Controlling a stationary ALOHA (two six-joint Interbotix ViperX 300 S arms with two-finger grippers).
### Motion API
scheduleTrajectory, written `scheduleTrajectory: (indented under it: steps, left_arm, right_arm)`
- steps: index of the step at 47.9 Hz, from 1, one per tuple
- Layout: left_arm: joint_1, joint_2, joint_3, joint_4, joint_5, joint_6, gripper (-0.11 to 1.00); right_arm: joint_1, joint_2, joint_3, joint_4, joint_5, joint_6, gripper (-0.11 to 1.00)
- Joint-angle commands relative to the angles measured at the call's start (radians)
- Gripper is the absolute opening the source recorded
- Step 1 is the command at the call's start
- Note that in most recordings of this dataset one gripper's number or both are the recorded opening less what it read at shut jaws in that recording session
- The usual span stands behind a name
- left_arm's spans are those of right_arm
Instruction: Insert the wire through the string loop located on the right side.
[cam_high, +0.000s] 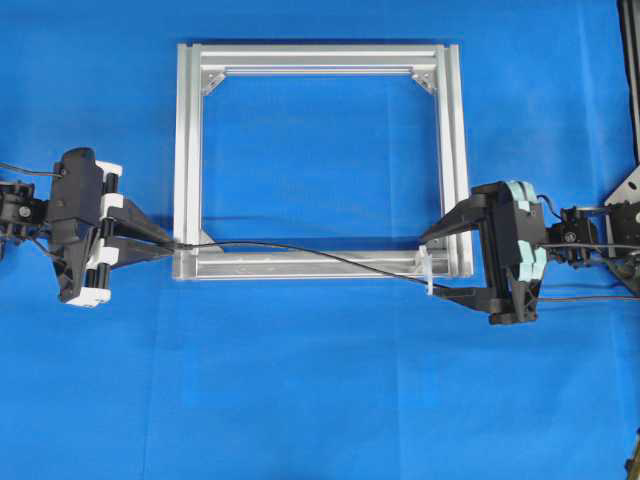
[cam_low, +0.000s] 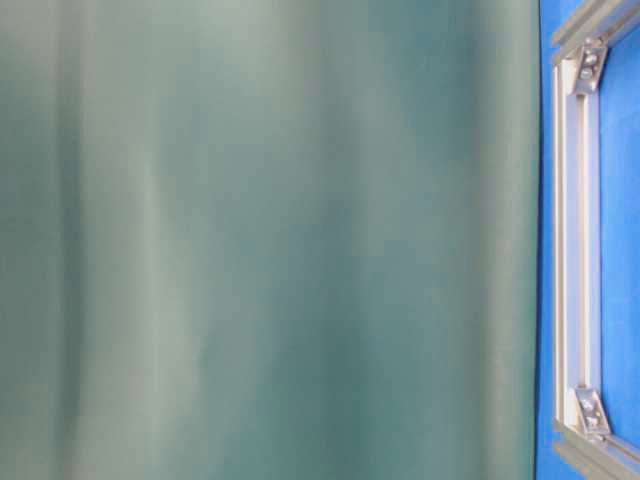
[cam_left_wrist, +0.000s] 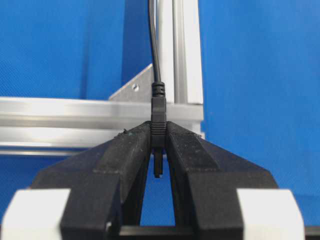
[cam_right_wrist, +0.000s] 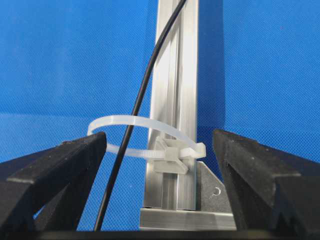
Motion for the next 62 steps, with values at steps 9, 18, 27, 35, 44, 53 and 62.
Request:
scheduleTrajectory:
  steps: [9,18,27,35,44,53,62]
  left_arm:
    - [-0.003,-0.054,-0.009,0.003,0.049,0.003,0.08]
    - [-0.003,-0.084,0.008,0.002,0.055,0.002,0.14]
    - [-0.003,-0.092,0.02,0.002,0.058,0.002,0.71]
    - [0.006,-0.095,0.02,0.003,0.063,0.002,0.89]
    - [0.006,-0.103,0.012,0.003,0.072,-0.008,0.87]
    - [0.008,-0.149,-0.018,0.003,0.087,-0.006,0.87]
    - [0.008,-0.218,-0.057,0.003,0.137,-0.005,0.87]
  right_arm:
    - [0.003,-0.008,-0.017,0.002,-0.005,0.002,0.89]
    - [0.003,-0.008,-0.017,0.002,-0.005,0.002,0.89]
    - [0.003,-0.008,-0.017,0.002,0.018,0.002,0.89]
    - [0.003,-0.008,-0.018,0.002,0.035,0.005,0.89]
    - [0.003,-0.037,-0.018,0.002,0.055,0.0,0.89]
    - [0.002,-0.103,-0.021,0.002,0.126,0.0,0.89]
    - [0.003,-0.19,-0.032,0.002,0.201,0.0,0.89]
